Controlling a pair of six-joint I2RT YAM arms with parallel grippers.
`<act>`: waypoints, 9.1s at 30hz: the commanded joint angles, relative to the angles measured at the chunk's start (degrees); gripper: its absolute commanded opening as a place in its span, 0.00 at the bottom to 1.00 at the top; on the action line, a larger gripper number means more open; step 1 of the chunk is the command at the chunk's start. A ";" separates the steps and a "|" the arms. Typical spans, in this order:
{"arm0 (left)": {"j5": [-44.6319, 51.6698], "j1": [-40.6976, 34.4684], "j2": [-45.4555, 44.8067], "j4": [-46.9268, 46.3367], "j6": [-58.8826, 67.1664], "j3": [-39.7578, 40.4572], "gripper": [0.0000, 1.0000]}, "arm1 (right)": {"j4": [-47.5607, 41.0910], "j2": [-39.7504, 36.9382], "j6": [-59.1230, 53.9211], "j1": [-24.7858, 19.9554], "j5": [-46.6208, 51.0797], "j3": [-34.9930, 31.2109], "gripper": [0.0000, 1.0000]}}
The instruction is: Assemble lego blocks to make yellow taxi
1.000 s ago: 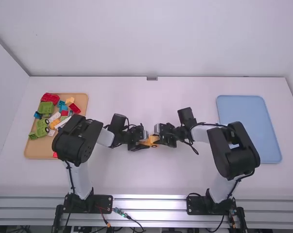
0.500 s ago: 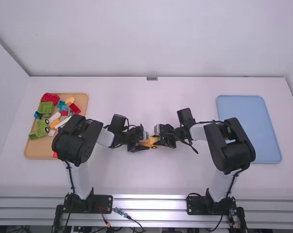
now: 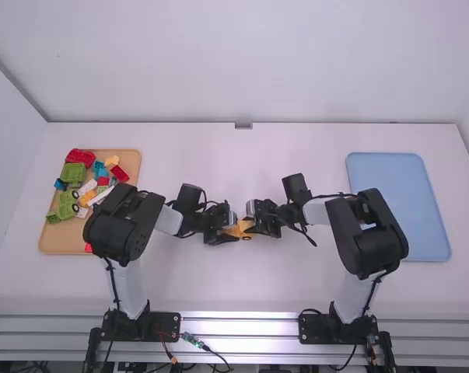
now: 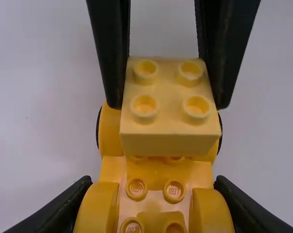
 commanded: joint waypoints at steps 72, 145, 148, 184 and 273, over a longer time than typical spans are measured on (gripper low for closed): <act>-7.76 -0.17 1.03 -0.96 0.35 -1.36 0.18 | -0.08 0.60 1.39 1.29 3.52 -0.50 0.18; -8.85 0.17 1.03 -1.57 0.22 0.22 0.12 | -4.30 12.81 -11.92 -2.29 -1.97 2.84 0.00; -8.92 0.17 1.03 -1.92 0.22 0.31 0.12 | 0.51 12.60 -11.96 -3.45 -7.19 0.81 0.00; -10.45 0.15 1.03 -4.43 1.44 1.81 0.99 | 4.60 -17.96 29.00 -4.02 30.34 -1.53 0.88; -58.18 36.54 -0.63 -53.00 -88.56 50.42 0.99 | 11.81 -17.96 28.82 -5.79 40.35 -1.20 0.99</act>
